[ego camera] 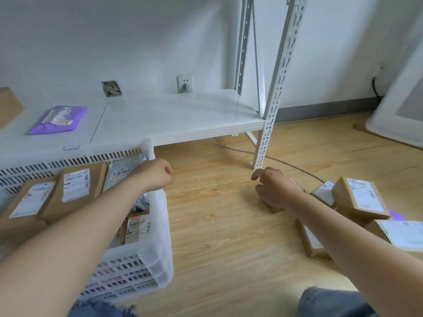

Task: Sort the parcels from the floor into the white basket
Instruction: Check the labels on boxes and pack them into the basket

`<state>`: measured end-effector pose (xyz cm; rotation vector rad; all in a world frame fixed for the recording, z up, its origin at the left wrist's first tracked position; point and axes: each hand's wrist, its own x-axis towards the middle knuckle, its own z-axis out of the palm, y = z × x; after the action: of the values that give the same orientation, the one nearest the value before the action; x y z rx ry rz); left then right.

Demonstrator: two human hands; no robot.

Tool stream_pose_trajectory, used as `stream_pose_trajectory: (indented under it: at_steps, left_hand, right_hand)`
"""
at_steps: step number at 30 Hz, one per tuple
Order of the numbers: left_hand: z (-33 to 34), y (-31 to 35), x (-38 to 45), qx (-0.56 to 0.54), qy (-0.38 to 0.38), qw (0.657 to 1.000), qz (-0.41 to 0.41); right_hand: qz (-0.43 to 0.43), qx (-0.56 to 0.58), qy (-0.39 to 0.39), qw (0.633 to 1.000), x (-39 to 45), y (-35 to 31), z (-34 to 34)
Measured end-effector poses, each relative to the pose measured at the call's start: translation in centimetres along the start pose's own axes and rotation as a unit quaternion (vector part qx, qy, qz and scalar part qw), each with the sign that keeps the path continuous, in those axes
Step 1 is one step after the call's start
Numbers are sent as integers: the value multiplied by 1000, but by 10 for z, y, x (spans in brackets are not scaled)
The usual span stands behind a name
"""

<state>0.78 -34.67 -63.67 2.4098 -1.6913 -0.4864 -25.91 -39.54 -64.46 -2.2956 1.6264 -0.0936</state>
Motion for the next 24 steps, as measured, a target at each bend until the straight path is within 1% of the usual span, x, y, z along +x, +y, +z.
stream_pose_trajectory:
  at_steps: [4,6,10,13,17,21,24]
  left_hand:
    - [15,50,14,17,-18,1000,8]
    - [27,73,21,33,-19,999,13]
    - [60,116,43,60,-24,996,55]
    - [84,146,68,63,-41,995,64]
    - [123,177,104,64,-56,993,78]
    - [165,194,137,91,-61,988,110]
    - [194,200,164,79,-77,989,96]
  right_hand:
    - [57,33,2,998,2,53,-6]
    - [95,57,22,994,7,79,-7]
    - [175,127,69,974,27,127,-5]
    - [217,152,57,963,47,155,3]
    - [241,179,29,953,80,181,26]
    - [288,219,5,932,111,200,53]
    - [308,238,-2,921,132,217,71]
